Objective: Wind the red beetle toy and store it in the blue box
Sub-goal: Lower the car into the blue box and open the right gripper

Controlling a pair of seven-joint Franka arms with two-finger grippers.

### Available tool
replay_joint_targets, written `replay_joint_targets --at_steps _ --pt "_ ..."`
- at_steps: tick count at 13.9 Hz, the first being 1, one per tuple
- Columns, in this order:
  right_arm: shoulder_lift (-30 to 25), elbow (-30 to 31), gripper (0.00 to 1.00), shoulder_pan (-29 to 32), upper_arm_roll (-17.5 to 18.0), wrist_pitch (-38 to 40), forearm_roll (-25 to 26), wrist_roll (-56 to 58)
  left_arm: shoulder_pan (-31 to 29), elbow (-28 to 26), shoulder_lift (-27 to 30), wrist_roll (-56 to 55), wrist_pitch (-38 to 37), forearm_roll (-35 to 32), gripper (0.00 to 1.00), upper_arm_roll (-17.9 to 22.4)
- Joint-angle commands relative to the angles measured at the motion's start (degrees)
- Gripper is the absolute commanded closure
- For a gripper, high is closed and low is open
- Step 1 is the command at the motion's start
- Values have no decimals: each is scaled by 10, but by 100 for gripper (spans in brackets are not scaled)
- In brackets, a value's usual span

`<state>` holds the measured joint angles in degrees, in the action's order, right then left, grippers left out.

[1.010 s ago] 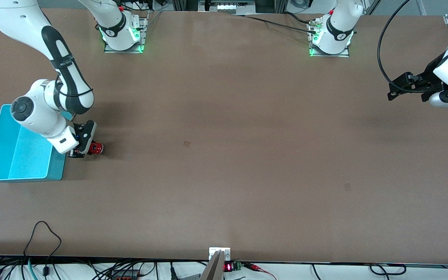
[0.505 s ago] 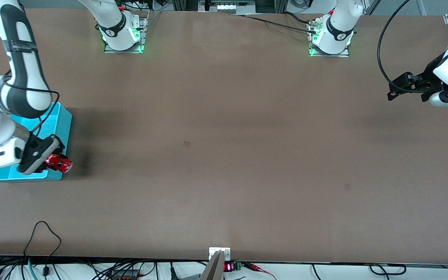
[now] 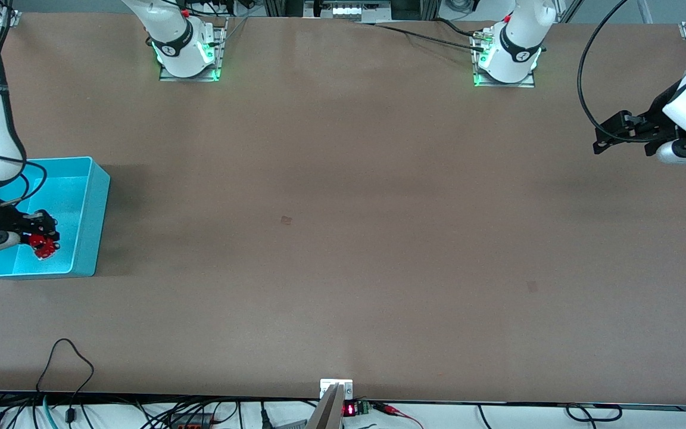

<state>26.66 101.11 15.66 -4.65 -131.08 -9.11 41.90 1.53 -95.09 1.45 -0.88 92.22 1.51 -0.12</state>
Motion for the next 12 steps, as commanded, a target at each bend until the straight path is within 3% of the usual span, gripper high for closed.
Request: replay_joint_targets --at_steps 1,7,12 --pt "35 -27 100 38 10 11 -27 -63 -1 20 -10 -4 -13 9 0 -1" --pt "80 -22 100 36 -3 16 -18 -109 -6 20 -11 -4 -13 9 0 0" --pt "93 -21 99 32 -9 16 43 -131 -6 20 -11 -4 -13 9 0 0"
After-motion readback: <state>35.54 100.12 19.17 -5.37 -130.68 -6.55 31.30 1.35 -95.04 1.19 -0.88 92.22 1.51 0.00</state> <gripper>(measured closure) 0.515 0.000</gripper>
